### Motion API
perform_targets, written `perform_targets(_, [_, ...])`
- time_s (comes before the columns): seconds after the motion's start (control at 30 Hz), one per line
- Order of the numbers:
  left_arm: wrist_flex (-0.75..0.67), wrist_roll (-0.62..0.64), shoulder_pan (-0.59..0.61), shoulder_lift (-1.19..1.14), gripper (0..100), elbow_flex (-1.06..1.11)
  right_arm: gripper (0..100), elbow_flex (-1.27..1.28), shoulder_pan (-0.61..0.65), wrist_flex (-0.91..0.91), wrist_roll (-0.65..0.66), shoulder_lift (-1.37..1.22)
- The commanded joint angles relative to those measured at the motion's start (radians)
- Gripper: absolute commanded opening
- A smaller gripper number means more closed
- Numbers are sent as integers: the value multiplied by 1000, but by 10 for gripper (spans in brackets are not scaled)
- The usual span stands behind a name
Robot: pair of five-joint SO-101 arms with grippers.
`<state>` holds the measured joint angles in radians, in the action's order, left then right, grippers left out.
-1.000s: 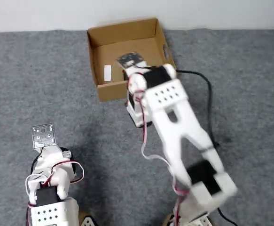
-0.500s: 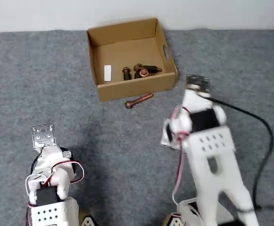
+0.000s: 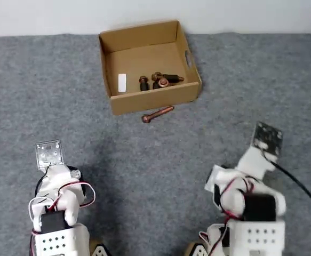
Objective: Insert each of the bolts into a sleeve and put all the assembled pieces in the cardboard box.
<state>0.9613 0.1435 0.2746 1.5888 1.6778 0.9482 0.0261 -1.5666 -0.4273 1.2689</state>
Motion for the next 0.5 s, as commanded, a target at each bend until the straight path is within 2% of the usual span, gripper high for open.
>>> perform_targets(0.0, [14, 3, -20, -2, 6, -104, 8, 34, -51, 21, 15, 124])
perform_targets(0.13, [135, 5, -101, -3, 6, -211, 8, 98, -58, 24, 61, 243])
perform_targets(0.47, [305, 5, -221, -17, 6, -461, 8, 144, -56, 54, 63, 403])
